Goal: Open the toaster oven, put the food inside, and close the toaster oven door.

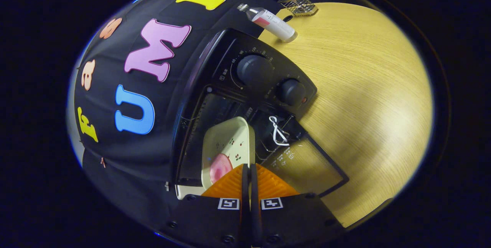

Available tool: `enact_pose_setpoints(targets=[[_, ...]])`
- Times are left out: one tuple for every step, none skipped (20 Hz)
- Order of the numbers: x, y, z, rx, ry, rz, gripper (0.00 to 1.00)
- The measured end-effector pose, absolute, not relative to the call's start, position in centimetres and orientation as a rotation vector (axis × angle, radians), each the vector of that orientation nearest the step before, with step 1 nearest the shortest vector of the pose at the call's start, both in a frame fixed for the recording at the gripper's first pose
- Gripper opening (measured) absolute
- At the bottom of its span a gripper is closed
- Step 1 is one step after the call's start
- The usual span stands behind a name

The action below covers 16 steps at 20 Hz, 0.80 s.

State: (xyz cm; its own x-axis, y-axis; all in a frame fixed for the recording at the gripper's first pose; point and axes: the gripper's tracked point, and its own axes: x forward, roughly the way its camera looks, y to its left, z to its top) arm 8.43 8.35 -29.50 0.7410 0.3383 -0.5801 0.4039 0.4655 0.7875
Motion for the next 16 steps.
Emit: enact_pose_setpoints(targets=[[9.2,8.6,-29.7,1.136,0.765,-0.057,0.06],[9.9,9.0,-29.9,1.154,0.754,-0.067,0.06],[10.5,9.1,-29.9,1.166,0.732,-0.08,0.06],[11.2,9.1,-29.9,1.171,0.708,-0.092,0.06],[11.8,9.1,-29.9,1.178,0.682,-0.106,0.06],[12.3,9.2,-29.9,1.191,0.665,-0.116,0.06],[12.9,9.4,-29.9,1.209,0.653,-0.131,0.06],[13.4,9.5,-30.1,1.223,0.649,-0.145,0.06],[13.9,9.5,-30.3,1.231,0.644,-0.161,0.06],[14.2,9.5,-30.5,1.222,0.64,-0.174,0.06],[14.6,9.3,-30.6,1.206,0.633,-0.178,0.06],[14.6,9.3,-30.7,1.191,0.63,-0.181,0.06],[14.6,9.3,-30.8,1.183,0.632,-0.182,0.06],[14.6,9.2,-30.9,1.176,0.634,-0.187,0.06],[14.6,9.1,-31.1,1.168,0.644,-0.196,0.06],[14.5,9.0,-31.6,1.143,0.661,-0.213,0.06]])
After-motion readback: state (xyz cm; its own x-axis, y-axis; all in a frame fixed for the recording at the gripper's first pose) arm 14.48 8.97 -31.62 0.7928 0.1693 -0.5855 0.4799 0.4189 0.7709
